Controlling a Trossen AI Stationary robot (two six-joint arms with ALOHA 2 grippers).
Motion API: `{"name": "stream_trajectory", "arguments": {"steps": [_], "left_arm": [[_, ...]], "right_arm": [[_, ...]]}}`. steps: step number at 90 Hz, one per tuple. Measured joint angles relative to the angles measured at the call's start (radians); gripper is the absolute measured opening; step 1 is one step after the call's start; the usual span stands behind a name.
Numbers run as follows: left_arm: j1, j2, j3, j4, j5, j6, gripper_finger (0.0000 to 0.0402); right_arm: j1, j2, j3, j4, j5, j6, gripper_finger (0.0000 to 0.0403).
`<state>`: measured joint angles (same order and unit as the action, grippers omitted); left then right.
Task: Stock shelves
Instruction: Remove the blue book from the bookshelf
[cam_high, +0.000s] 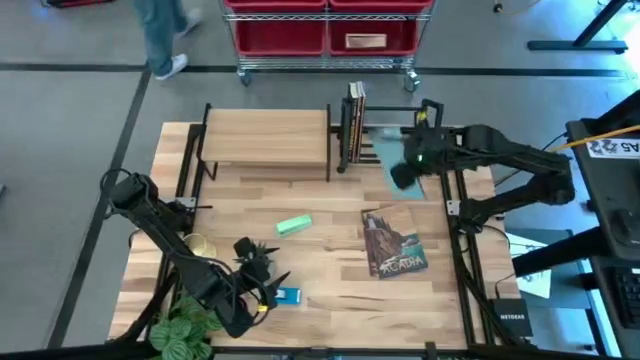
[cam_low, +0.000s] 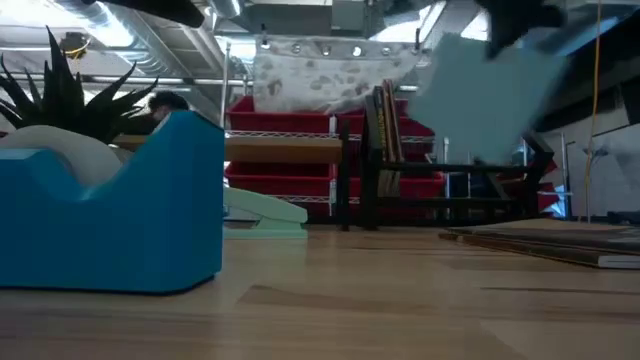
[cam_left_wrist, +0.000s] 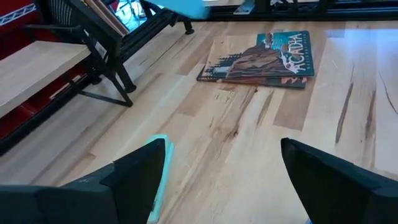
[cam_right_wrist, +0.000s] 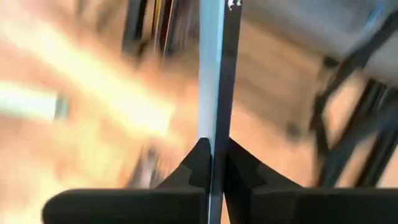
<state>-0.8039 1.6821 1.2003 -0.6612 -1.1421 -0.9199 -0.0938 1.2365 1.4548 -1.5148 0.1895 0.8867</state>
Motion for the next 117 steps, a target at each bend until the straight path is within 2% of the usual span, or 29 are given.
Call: {"name": "stream_trajectory", "arguments": {"steps": [7,15,31,48,61,79,101,112,117], "left_arm": [[-0.001,0.0,0.0,0.0,0.0,-0.006,0.0308],[-0.002,0.0,0.0,0.0,0.001,-0.01,0.0308],[-0.016,0.0,0.0,-0.002,0.001,-0.019,0.0308],[-0.056,0.0,-0.001,-0.008,-0.018,0.001,0.0308],[-0.086,0.0,-0.011,0.006,-0.066,0.004,0.0308],[-0.111,0.0,-0.066,0.02,-0.093,-0.029,0.0308],[-0.111,0.0,-0.096,0.02,-0.1,-0.05,0.0308],[-0.106,0.0,-0.096,0.024,-0.105,-0.05,0.0308],[-0.105,0.0,-0.096,0.024,-0.105,-0.05,0.0308]], "right_arm": [[0.073,0.024,-0.015,-0.065,-0.145,0.112,0.0001],[0.153,0.04,-0.038,-0.053,-0.233,0.249,0.0001],[0.239,0.128,-0.068,-0.057,-0.268,0.41,0.0],[0.286,0.211,-0.131,-0.051,-0.436,0.415,0.0],[0.284,0.199,-0.206,-0.058,-0.488,0.515,0.0],[0.278,0.197,-0.267,-0.062,-0.451,0.604,0.0],[0.283,0.25,-0.201,-0.053,-0.42,0.57,0.0],[0.319,0.231,-0.144,-0.051,-0.288,0.568,0.0],[0.344,0.222,-0.118,-0.055,-0.2,0.479,0.0]]}}
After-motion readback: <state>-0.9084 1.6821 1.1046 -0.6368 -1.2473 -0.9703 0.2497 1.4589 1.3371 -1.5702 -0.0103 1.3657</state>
